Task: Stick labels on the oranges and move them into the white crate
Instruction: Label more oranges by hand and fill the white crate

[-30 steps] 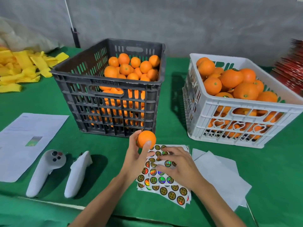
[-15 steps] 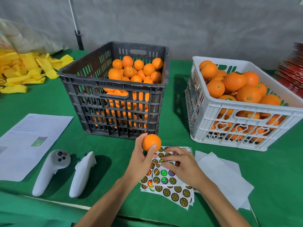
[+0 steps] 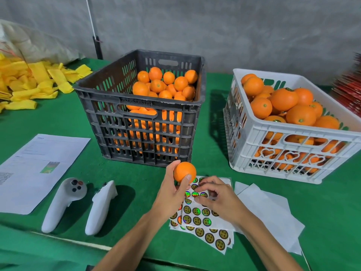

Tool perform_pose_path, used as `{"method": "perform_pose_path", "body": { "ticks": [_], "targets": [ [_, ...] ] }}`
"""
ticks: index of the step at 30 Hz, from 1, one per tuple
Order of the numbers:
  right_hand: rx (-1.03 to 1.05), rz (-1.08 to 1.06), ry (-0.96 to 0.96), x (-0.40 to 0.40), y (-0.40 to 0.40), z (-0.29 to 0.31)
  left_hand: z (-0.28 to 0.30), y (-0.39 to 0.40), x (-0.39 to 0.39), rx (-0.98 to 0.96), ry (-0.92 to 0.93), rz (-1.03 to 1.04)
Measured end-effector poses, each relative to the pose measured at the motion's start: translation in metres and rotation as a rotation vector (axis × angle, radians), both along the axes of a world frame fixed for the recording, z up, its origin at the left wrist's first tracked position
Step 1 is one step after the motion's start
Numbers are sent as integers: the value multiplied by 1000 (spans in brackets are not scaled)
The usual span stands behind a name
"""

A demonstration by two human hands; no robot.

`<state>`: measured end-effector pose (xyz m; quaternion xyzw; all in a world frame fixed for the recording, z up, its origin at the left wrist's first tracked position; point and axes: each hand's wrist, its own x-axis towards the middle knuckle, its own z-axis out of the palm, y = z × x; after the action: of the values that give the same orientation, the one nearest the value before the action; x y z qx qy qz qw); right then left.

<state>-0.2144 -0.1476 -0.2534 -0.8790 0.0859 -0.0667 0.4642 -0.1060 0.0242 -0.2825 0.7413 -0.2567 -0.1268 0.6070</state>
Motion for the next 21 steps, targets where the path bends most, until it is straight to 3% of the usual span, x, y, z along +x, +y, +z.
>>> {"method": "perform_pose_path", "body": {
  "ticks": [11,16,21],
  "targets": [
    [-705,67,50,-7,6,2,21,-13,-18,206,-275,116],
    [-693,57,48,-11,5,3,19,-10,-19,304,-453,59],
    [-677,117,100,-4,3,13,14,-10,-16,272,-417,53]
  ]
}}
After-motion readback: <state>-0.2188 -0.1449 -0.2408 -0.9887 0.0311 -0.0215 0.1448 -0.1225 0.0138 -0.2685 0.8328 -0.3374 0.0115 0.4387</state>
